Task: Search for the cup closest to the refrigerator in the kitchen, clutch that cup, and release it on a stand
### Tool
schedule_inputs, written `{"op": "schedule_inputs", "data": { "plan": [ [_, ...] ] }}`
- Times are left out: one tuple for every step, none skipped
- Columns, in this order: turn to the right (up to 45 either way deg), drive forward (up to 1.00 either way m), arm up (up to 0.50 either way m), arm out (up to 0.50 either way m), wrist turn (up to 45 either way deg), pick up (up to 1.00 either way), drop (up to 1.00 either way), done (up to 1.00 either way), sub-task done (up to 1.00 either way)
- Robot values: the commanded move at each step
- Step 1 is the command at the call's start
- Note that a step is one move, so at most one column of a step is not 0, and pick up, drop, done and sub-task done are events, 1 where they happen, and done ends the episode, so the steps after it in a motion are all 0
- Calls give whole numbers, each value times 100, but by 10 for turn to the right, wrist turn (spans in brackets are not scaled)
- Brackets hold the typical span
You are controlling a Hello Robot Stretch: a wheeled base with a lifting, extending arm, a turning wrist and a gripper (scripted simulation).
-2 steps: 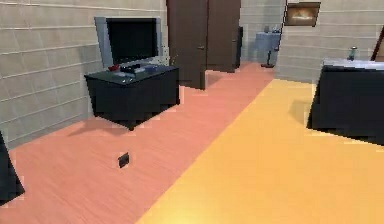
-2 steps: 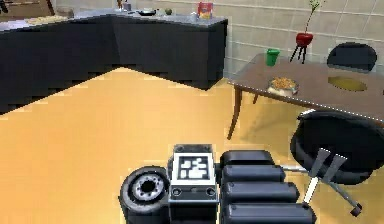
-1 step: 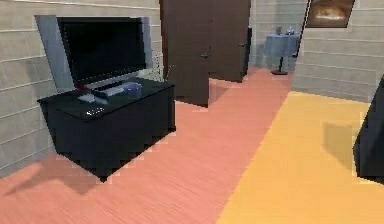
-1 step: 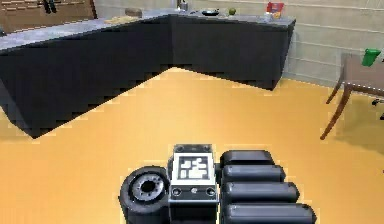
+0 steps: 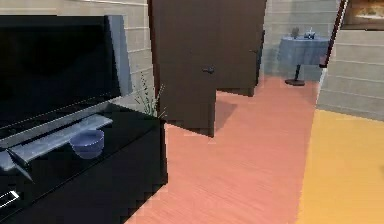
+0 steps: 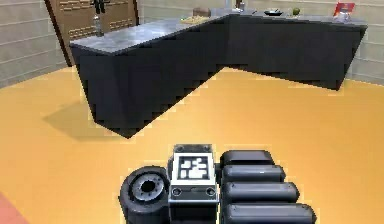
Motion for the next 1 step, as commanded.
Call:
{"op": "schedule_inputs", "data": {
  "plan": [
    [0,65,0,0,0,0,0,0,0]
  ]
}}
